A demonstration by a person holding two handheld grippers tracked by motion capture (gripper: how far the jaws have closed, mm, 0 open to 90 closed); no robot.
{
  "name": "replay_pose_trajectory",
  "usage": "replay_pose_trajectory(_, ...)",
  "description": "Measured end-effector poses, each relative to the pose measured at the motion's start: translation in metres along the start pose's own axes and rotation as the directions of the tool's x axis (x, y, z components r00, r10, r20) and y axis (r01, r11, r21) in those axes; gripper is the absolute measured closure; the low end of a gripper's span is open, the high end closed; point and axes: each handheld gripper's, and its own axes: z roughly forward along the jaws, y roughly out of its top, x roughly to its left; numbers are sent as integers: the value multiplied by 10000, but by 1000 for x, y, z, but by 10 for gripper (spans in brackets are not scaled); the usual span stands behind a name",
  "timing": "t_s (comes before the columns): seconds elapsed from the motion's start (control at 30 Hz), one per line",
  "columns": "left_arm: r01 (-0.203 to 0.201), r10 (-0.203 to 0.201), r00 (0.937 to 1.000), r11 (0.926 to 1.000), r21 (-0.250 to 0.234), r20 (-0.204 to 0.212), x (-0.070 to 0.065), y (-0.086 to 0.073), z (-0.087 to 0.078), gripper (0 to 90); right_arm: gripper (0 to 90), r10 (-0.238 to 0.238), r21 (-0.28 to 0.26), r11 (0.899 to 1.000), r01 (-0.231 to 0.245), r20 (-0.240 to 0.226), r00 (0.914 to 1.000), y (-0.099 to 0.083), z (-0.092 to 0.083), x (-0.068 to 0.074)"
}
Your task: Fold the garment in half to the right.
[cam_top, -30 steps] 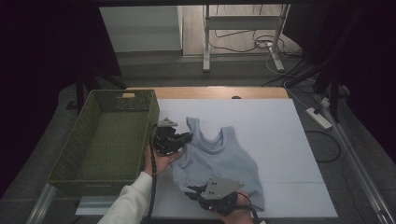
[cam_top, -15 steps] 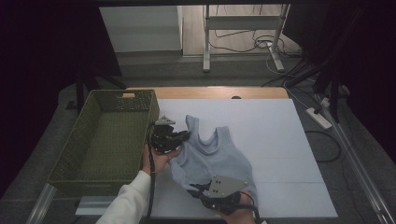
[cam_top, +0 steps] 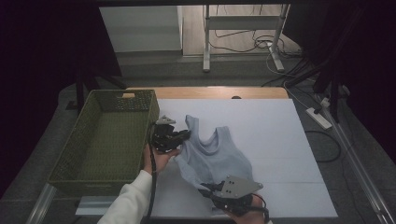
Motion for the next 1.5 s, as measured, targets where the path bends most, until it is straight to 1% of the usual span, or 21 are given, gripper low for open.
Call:
replay_pose_trajectory(0.27,3,-3,10000,9998,-181,-13,-2,2,1,827,817,189,-63,9998,-188,266,9995,-3,-11,-5)
replay_pose_trajectory(0.5,28,-29,10000,9999,-140,-43,-2,4,4,826,817,409,-5,9992,-409,522,9978,-9,-20,-10)
replay_pose_trajectory(0.6,16,-17,10000,9999,-129,-66,-3,4,6,826,818,452,-4,9990,-452,552,9975,-11,-24,-11)
replay_pose_trajectory(0.73,-31,31,10000,9999,-123,-48,-6,6,8,826,818,571,-22,9984,-571,740,9956,-14,-31,-13)
replay_pose_trajectory(0.9,-118,118,9999,9999,-9,-91,-10,9,13,826,818,761,57,9970,-770,937,9927,-21,-40,-17)
replay_pose_trajectory(1.2,-228,230,9997,9996,149,-126,-15,12,23,825,819,892,242,9954,-932,1322,9872,-31,-50,-26)
replay_pose_trajectory(1.5,-329,332,9994,9989,319,-99,-20,14,29,823,819,1058,466,9924,-1137,1472,9834,-39,-57,-31)
